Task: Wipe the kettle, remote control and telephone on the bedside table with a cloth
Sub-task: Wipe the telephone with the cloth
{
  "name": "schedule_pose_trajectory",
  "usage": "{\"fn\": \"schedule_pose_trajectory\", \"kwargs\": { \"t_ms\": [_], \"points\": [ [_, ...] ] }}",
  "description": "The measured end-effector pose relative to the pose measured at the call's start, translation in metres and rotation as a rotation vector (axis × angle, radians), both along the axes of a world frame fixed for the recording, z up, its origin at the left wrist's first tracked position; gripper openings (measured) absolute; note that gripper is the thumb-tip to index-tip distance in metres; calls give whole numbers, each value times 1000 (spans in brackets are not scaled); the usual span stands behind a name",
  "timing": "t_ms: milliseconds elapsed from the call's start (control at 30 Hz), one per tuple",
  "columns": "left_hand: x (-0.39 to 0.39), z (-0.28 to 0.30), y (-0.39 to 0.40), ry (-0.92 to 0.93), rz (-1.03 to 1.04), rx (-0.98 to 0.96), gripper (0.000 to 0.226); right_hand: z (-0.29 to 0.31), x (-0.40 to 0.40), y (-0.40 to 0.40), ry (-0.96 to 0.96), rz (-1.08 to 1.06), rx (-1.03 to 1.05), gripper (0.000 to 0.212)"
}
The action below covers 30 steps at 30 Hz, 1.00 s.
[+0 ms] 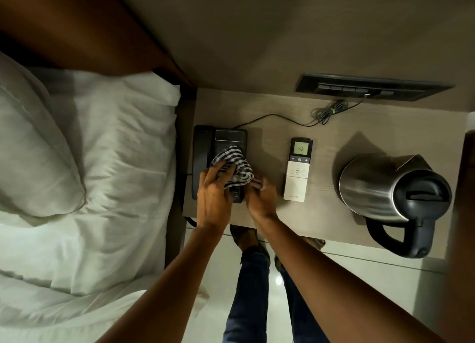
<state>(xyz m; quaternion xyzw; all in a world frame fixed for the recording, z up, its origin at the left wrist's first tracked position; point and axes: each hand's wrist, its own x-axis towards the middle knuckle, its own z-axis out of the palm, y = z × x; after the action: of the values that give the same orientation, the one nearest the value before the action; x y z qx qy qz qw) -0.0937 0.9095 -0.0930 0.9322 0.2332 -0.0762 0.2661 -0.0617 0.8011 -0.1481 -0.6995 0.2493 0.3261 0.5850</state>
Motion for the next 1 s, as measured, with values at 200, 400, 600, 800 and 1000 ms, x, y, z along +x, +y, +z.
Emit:
{"fn": "schedule_pose_trajectory", "kwargs": {
  "t_ms": [200,400,600,800,1000],
  "points": [
    [-13,9,-7,5,-10,-35,50,3,5,-4,86,43,-10,37],
    [-24,36,-22,256,332,-294,29,32,-12,-26,161,72,-33,28],
    [42,109,-66,132,768,-784,22,128,9,-46,262,-215,333,35],
    [132,208,-138,-95,326,-817,16,233,85,-130,-95,-412,425,36],
    [196,255,-271,-221,-132,-727,26,294,106,-292,-380,-696,420,32]
  ]
}}
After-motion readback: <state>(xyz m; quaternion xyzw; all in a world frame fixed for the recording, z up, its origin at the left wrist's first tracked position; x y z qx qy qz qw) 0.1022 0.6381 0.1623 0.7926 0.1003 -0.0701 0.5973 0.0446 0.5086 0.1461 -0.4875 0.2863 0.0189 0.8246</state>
